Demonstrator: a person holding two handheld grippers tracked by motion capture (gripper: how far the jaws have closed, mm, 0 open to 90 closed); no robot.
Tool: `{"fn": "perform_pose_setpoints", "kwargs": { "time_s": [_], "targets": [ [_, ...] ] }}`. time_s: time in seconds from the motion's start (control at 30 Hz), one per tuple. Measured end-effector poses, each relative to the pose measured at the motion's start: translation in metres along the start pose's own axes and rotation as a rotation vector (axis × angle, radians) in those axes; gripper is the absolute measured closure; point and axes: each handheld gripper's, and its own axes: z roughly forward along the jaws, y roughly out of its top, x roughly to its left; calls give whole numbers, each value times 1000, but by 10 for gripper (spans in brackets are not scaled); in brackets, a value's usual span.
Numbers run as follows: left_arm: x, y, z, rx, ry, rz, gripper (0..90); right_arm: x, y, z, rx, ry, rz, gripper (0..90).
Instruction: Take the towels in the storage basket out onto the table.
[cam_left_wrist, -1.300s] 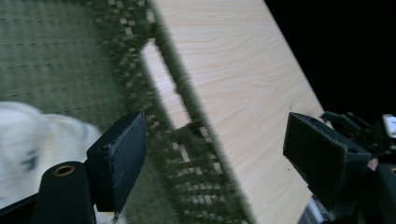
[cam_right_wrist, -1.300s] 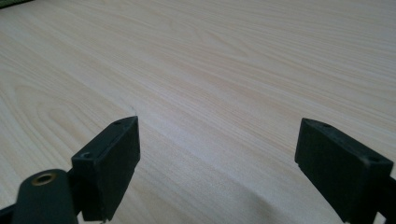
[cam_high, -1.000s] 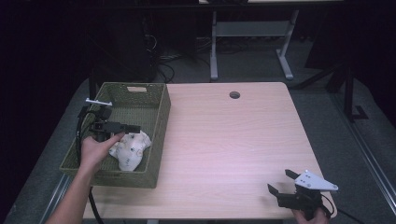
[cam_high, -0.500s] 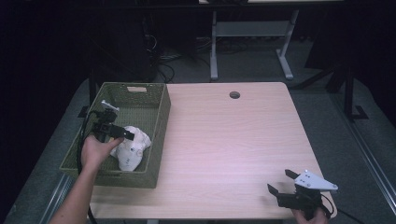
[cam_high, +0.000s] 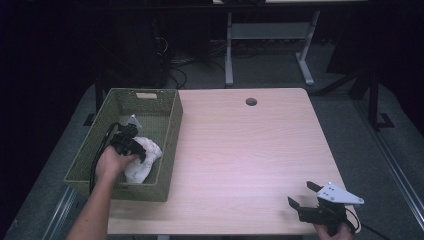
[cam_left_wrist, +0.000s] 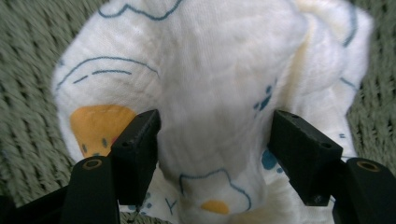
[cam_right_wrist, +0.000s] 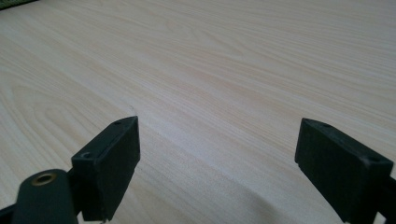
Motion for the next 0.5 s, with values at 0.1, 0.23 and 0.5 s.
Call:
{"fn": "perform_pose_setpoints", "kwargs": {
  "time_s": [0.1, 0.23, 0.5],
  "targets": [
    [-3, 2, 3, 21, 37, 16, 368, 1, 0, 0, -1, -1, -4, 137],
    [-13, 4, 5, 44, 100, 58, 419, 1, 0, 0, -1, 0, -3, 137],
    [-11, 3, 4, 35, 100, 54, 559, 2, 0, -1, 0, 1, -4, 137]
  ]
}}
